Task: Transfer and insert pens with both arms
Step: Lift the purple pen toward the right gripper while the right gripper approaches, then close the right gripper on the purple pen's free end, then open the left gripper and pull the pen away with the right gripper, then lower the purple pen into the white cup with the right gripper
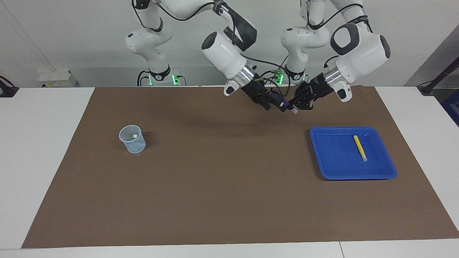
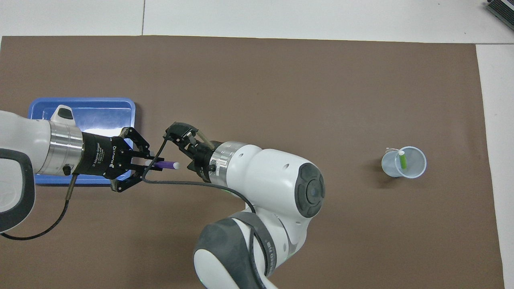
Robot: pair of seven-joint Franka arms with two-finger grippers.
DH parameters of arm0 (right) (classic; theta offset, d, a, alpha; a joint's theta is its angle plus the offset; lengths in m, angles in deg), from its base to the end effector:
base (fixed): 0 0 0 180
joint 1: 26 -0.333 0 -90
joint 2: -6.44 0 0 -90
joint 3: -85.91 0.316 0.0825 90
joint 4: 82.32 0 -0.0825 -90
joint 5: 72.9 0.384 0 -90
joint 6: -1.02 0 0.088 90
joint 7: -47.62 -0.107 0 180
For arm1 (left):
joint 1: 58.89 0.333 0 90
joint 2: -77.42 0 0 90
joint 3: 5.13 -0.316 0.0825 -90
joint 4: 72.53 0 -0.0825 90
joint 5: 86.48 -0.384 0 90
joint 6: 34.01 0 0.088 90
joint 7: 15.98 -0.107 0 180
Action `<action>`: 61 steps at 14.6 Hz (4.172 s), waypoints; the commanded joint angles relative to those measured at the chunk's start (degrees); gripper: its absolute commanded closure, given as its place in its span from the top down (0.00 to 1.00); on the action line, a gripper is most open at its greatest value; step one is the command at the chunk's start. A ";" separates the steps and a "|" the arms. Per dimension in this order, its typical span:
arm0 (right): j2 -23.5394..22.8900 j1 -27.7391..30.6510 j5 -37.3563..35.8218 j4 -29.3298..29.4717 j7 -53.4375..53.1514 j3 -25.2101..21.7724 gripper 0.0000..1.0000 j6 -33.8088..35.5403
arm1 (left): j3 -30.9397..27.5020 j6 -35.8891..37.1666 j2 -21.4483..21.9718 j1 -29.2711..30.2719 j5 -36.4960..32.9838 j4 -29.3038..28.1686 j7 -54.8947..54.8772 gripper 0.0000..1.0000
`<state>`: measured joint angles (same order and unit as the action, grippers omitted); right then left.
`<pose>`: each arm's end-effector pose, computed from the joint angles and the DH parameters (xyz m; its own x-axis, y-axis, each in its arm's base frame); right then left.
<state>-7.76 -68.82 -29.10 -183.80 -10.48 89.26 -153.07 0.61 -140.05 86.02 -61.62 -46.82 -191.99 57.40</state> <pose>0.4832 0.4660 0.4897 0.7458 -0.5765 -0.3339 -0.6203 -0.4180 -0.6637 0.4946 -0.1263 0.4999 0.1762 0.7798 -0.6007 0.9799 -0.1971 0.0316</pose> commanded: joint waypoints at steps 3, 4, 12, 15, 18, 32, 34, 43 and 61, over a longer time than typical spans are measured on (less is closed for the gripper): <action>0.05 -1.40 -1.34 -0.29 -0.53 -0.19 0.95 0.63 | -0.56 -0.92 2.12 -0.70 1.03 -2.18 0.89 0.00; 0.14 -1.40 -1.60 -0.29 -0.44 -0.19 0.91 0.72 | -0.56 -0.92 2.12 -0.70 1.03 -2.18 1.06 0.00; 2.77 -0.61 -4.60 -0.29 -0.44 -0.46 0.64 7.49 | -0.64 -0.66 2.48 -0.70 1.03 -2.09 1.24 0.00; 2.95 -0.61 -4.68 -0.90 -0.18 -0.54 0.51 7.58 | -0.64 -0.66 2.82 -0.70 1.03 -2.09 1.50 0.00; 2.86 0.10 -4.68 -0.99 0.09 -0.63 0.50 7.49 | -0.64 -0.57 2.91 -0.70 1.03 -2.09 1.50 0.00; 2.95 0.01 -4.60 -0.91 -1.32 -0.37 0.39 6.78 | -0.64 -0.57 3.00 -0.70 1.03 -2.09 1.68 0.00; 2.95 -0.08 -4.60 -0.99 -1.32 -0.37 0.36 6.78 | -0.64 -0.57 3.00 -0.70 1.03 -2.09 1.68 0.00; 2.95 0.19 -4.51 -1.08 -1.40 -0.28 0.00 6.70 | -0.64 -0.57 3.09 -0.70 1.03 -2.09 2.03 0.00; 11.29 18.35 -28.75 -1.61 39.22 -0.72 0.00 53.15 | -1.26 3.38 3.62 1.93 -13.63 -1.91 -42.13 1.00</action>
<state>0.71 -55.64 -54.35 -184.13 17.47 88.09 -106.41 -0.56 -138.30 88.07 -60.77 -57.83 -192.88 23.92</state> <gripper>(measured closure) 0.824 0.000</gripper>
